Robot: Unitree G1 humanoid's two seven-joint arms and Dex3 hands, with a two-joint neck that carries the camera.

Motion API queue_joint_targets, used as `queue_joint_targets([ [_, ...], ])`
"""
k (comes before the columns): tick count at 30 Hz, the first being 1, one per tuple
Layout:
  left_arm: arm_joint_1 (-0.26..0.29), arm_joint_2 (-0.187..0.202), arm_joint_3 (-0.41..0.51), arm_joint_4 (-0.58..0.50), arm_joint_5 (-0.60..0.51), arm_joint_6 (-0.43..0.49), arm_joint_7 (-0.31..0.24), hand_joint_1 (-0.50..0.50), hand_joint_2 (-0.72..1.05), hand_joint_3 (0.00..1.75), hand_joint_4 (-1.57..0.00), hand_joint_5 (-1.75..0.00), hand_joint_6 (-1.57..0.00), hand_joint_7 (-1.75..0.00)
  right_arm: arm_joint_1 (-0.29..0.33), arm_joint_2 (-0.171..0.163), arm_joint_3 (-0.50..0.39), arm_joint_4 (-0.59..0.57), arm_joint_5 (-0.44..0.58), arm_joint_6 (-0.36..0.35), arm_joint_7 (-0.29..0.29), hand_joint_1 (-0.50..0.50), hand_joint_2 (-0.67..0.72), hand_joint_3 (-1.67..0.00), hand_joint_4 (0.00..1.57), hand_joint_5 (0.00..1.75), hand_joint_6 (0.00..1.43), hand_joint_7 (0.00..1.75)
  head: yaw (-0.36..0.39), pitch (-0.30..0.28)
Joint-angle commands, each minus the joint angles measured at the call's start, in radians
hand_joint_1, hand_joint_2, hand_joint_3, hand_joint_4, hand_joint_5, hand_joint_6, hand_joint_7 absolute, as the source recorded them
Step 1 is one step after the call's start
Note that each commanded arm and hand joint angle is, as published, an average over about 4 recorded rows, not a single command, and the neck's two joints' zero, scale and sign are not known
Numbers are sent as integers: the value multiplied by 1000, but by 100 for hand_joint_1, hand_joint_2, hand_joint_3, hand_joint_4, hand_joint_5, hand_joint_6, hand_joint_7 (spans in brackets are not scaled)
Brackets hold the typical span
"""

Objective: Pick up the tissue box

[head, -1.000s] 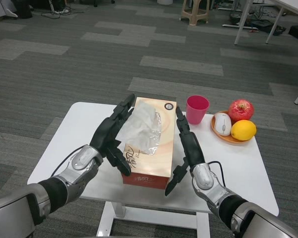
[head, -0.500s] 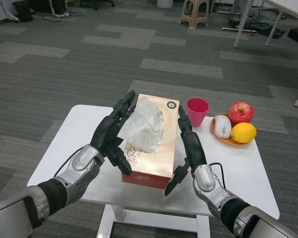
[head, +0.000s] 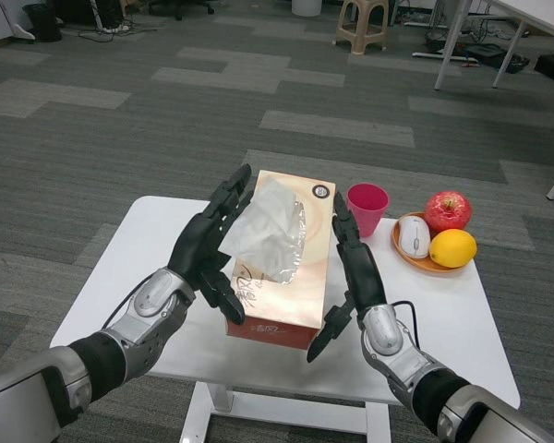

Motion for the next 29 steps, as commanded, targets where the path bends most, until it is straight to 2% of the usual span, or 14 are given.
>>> queue_joint_targets([
  [1, 17, -19, -23, -33, 32, -3, -46, 50, -46, 0, 0, 0, 0, 0, -20, 14, -9, -28, -1, -20, 6, -46, 47, 0, 1, 0, 0, 0, 1, 2],
  [25, 20, -20, -16, -33, 34, -3, -46, 50, -46, 0, 0, 0, 0, 0, -20, 13, -25, -37, -2, -21, 6, -46, 47, 0, 1, 0, 0, 0, 4, 5],
  [29, 20, -19, -16, -35, 34, -3, -46, 50, -40, 0, 0, 0, 0, 0, -20, 12, -26, -38, -2, -21, 6, -46, 47, 0, 1, 0, 0, 0, 4, 5],
])
